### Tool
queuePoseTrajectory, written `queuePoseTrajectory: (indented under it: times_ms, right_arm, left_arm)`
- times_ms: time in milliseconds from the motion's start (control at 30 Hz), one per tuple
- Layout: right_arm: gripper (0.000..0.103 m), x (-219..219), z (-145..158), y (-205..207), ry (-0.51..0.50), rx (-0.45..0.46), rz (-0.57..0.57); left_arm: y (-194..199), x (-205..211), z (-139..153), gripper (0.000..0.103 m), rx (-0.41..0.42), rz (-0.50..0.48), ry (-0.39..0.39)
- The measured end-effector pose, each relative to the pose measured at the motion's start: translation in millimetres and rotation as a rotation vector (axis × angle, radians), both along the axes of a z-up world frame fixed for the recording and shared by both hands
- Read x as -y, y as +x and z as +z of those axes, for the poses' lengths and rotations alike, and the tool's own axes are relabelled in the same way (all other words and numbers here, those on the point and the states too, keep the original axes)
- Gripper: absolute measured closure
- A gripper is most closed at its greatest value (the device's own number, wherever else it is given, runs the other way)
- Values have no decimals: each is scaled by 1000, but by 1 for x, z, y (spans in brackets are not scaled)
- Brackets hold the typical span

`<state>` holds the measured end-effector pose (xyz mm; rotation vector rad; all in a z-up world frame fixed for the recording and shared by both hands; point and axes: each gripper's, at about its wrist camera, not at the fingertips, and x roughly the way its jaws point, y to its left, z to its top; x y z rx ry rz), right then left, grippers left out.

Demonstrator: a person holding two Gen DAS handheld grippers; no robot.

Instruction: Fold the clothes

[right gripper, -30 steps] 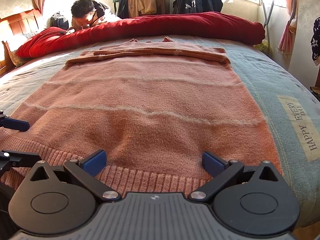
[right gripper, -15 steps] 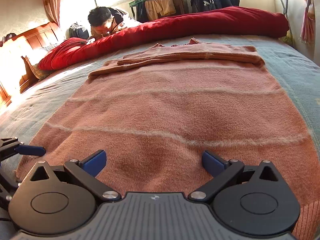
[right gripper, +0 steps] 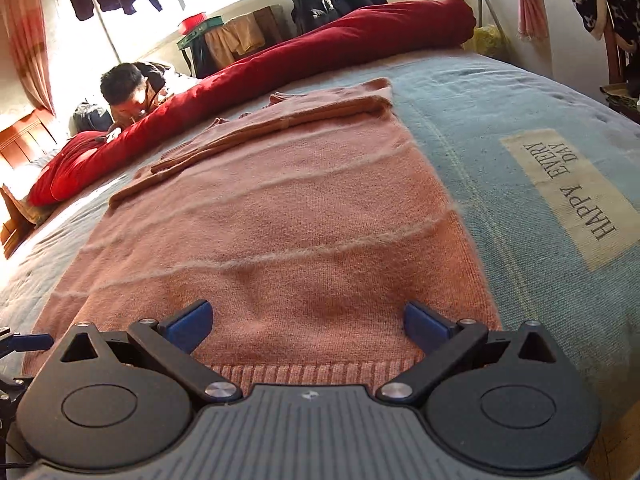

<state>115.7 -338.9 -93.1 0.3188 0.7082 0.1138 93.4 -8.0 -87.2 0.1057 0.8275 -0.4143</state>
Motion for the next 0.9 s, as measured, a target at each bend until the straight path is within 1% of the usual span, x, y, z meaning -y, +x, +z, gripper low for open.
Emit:
queuePoseTrajectory:
  times_ms: [100, 167, 300, 433, 600, 700, 800, 833, 900]
  right_arm:
    - [0, -9, -1, -1, -65, -4, 10]
    - [0, -19, -2, 1, -125, -15, 15]
    - [0, -32, -4, 1, -220, -23, 21]
    - [0, -28, -5, -2, -205, -14, 24]
    - [0, -28, -5, -4, -207, -7, 30]
    - [0, -28, -6, -4, -209, -4, 26]
    - [0, -29, -7, -3, -211, 0, 24]
    - [0, -29, -7, -4, -212, 1, 23]
    - [0, -29, -8, -4, -214, 4, 22]
  left_arm:
    - [5, 0, 7, 1, -3, -11, -16]
    - [10, 4, 14, 1, 15, -22, -35]
    - [26, 19, 23, 1, 28, -92, -110]
    - [42, 39, 19, 1, -10, -148, -169]
    - [39, 37, 2, 1, -77, -112, -213]
    - [20, 24, 1, 1, -76, -107, -208]
    - [11, 14, 8, 1, -72, -105, -188]
    - [13, 10, 13, 1, -63, -97, -179]
    - [20, 3, 22, 1, -19, -70, -166]
